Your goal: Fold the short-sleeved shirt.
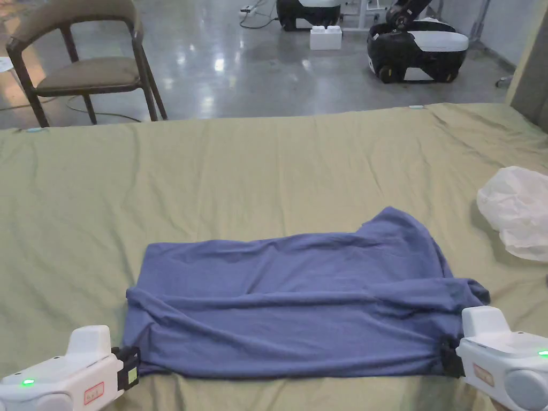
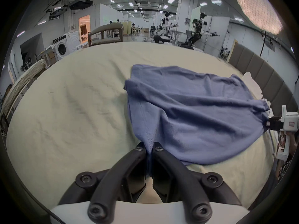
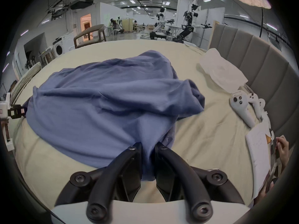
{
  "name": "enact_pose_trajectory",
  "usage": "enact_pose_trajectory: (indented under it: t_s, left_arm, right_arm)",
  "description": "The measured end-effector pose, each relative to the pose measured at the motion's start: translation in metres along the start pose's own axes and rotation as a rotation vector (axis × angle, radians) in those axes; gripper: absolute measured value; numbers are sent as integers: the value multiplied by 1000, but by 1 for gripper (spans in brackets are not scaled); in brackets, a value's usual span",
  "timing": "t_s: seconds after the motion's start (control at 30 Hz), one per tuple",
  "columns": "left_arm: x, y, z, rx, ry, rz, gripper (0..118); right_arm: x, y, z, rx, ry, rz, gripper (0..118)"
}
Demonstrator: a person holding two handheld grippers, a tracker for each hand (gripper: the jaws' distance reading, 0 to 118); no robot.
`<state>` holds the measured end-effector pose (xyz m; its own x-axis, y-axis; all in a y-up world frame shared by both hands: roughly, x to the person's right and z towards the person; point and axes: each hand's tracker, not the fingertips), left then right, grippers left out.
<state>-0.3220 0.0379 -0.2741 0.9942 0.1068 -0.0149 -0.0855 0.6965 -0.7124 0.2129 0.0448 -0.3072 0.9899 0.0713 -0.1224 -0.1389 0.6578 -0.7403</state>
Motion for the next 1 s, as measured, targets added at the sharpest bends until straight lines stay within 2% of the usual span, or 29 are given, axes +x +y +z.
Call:
enact_pose_trajectory:
  t_s: [0.1, 0.13, 0.33, 0.47, 0.57, 0.6, 0.63, 0.67, 0.7, 0.73, 0.77, 0.8, 1.0]
  left_arm:
    - [-10, -4, 36, 17, -19, 10, 1]
    - [-12, -10, 48, 17, -29, 25, 1]
    - [-18, -71, 118, -9, -24, 21, 1]
    - [-23, -101, 139, -47, 8, 26, 1]
    - [-31, -111, 142, -55, 7, 62, 1]
    - [-33, -113, 141, -56, -11, 78, 1]
    - [-33, -113, 140, -62, -27, 97, 2]
    - [-33, -114, 141, -54, -31, 98, 11]
    - [-31, -116, 143, -41, -27, 88, 27]
    - [-28, -117, 148, -22, -29, 49, 58]
    - [-25, -117, 154, 5, -40, 17, 77]
    - [-19, -116, 164, 46, -37, 4, 84]
    - [27, -101, 215, 298, 64, -8, 83]
  right_arm:
    - [3, -4, 24, -17, 5, -73, 11]
    - [3, -10, 32, -18, 20, -75, 11]
    - [-4, -64, 73, -50, 62, -69, 11]
    - [-11, -93, 96, -65, 96, -86, 11]
    - [-19, -103, 101, -67, 103, -61, 11]
    - [-21, -106, 100, -61, 96, -52, 12]
    - [-21, -107, 99, -66, 82, -28, 21]
    - [-21, -107, 100, -84, 63, -15, 40]
    - [-20, -107, 103, -82, 57, -19, 58]
    - [-18, -108, 110, -61, 62, -24, 69]
    - [-15, -107, 116, -7, 83, -44, 69]
    - [-13, -106, 125, 27, 102, -55, 69]
    - [-18, -103, 175, 226, 131, -119, 66]
